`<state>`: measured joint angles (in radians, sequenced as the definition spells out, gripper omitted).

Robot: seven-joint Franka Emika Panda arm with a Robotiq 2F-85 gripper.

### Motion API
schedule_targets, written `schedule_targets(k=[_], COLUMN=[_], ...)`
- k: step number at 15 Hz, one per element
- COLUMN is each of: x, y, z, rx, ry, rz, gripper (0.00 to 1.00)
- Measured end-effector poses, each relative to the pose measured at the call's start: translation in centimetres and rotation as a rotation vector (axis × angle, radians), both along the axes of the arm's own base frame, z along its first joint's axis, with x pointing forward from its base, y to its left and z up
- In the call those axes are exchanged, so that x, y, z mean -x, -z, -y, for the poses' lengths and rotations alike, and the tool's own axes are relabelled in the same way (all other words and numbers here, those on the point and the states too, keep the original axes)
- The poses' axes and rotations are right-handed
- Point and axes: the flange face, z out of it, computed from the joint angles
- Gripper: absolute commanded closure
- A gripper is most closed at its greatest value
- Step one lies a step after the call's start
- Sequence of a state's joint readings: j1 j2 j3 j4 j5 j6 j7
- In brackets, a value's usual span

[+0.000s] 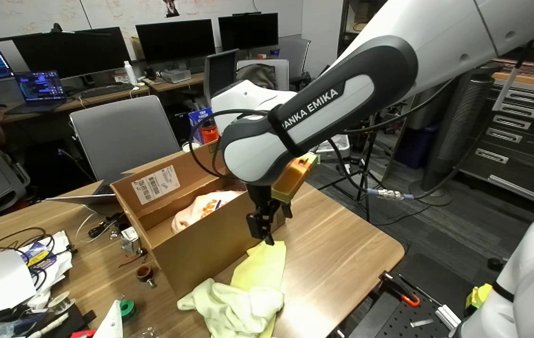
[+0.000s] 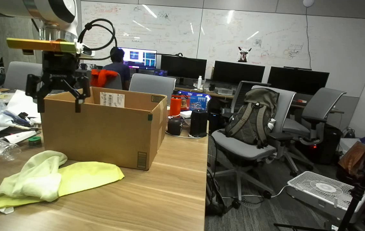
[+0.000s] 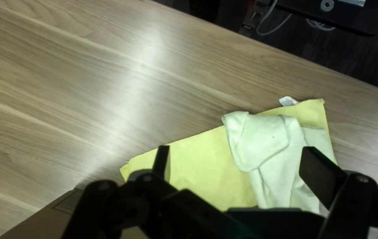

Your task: Put the peach and pink shirt and the green towel in the box respectively

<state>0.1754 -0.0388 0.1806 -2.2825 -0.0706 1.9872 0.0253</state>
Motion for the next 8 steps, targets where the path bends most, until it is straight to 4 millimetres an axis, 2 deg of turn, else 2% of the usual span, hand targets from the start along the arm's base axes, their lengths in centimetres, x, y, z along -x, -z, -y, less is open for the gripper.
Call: schedule_targets(k=[8], x=[1.0], y=[4.2], z=[-1.6], rx=[-0.068], ry=[-0.064], rz=[0.017], gripper=[0.00])
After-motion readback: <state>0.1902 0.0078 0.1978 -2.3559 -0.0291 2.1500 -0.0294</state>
